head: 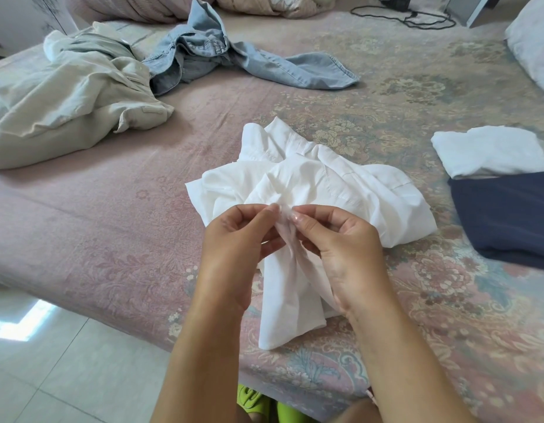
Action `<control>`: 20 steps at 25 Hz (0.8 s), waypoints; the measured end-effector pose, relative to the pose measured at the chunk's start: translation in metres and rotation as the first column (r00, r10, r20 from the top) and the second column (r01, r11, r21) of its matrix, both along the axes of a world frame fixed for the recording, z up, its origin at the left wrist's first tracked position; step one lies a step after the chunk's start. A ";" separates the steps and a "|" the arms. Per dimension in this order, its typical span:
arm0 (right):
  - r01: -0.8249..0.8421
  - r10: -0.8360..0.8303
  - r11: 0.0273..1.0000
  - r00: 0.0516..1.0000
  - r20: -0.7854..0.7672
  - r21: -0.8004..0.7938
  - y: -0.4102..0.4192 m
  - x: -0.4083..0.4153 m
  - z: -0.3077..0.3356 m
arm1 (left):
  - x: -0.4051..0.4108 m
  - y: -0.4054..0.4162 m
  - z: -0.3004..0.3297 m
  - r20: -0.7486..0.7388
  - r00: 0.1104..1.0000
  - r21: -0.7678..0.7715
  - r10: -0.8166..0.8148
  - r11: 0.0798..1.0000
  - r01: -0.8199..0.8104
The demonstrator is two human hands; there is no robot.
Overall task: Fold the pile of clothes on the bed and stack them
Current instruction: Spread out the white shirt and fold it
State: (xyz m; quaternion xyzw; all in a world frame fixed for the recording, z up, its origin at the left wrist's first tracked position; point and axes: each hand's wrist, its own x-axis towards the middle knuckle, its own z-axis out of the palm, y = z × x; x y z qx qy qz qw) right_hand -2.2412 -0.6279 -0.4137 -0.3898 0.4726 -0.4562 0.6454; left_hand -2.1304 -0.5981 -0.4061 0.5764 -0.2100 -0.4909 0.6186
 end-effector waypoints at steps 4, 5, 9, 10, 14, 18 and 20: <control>-0.020 0.009 0.995 0.994 -0.106 -0.098 0.002 0.000 0.000 | 0.001 0.002 0.000 0.023 1.000 -0.032 -0.008 0.999 0.008; -0.008 -0.003 0.995 0.994 -0.107 -0.102 0.002 0.001 0.000 | 0.001 0.002 0.000 0.034 0.999 -0.037 -0.013 0.999 0.014; 0.054 -0.055 0.998 0.994 0.093 0.016 0.002 0.001 0.005 | 0.001 0.004 0.001 0.161 0.986 -0.070 -0.048 0.996 0.060; 0.055 -0.059 0.998 0.990 0.125 0.034 0.002 0.001 0.006 | 0.000 0.004 0.000 0.230 0.972 -0.080 -0.057 0.994 0.077; 0.056 -0.060 0.998 0.993 0.099 0.035 0.001 0.000 0.006 | -0.007 0.004 0.000 0.396 0.916 -0.088 -0.060 0.991 0.103; 0.009 -0.011 1.000 0.998 0.069 0.025 0.001 0.000 0.005 | -0.007 0.003 -0.002 0.351 0.936 -0.106 -0.025 0.992 0.066; 0.010 -0.013 0.999 0.997 0.071 0.031 0.000 0.000 0.004 | -0.007 0.003 -0.003 0.328 0.945 -0.092 -0.020 0.994 0.053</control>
